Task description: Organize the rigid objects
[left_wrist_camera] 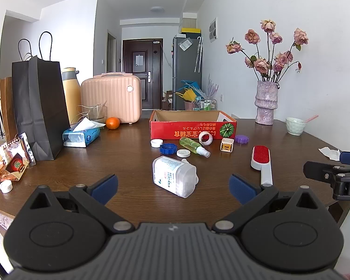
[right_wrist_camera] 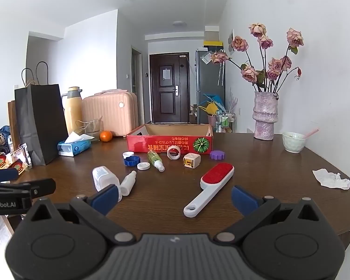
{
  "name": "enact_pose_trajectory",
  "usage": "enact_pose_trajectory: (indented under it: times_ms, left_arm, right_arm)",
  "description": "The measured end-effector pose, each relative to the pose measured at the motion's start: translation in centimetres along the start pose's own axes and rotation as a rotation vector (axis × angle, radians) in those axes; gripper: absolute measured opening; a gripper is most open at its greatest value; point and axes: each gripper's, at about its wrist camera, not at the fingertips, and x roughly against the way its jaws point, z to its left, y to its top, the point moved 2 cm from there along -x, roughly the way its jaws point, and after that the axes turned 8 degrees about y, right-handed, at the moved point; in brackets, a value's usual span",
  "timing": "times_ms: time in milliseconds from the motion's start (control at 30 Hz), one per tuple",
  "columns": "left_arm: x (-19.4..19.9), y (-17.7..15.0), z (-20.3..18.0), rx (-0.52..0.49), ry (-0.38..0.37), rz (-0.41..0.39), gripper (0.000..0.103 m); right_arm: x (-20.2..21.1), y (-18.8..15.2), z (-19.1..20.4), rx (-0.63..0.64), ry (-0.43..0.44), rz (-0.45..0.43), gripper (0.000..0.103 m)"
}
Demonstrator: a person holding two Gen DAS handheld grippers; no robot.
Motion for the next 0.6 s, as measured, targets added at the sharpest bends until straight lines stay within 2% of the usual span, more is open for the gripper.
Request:
enact_pose_trajectory:
  times_ms: [600]
  left_arm:
    - [0.02,0.0,0.03,-0.001,0.0,-0.002,0.103]
  right_arm:
    - [-0.11,-0.03,0.07,0.001,0.001,-0.001,0.103]
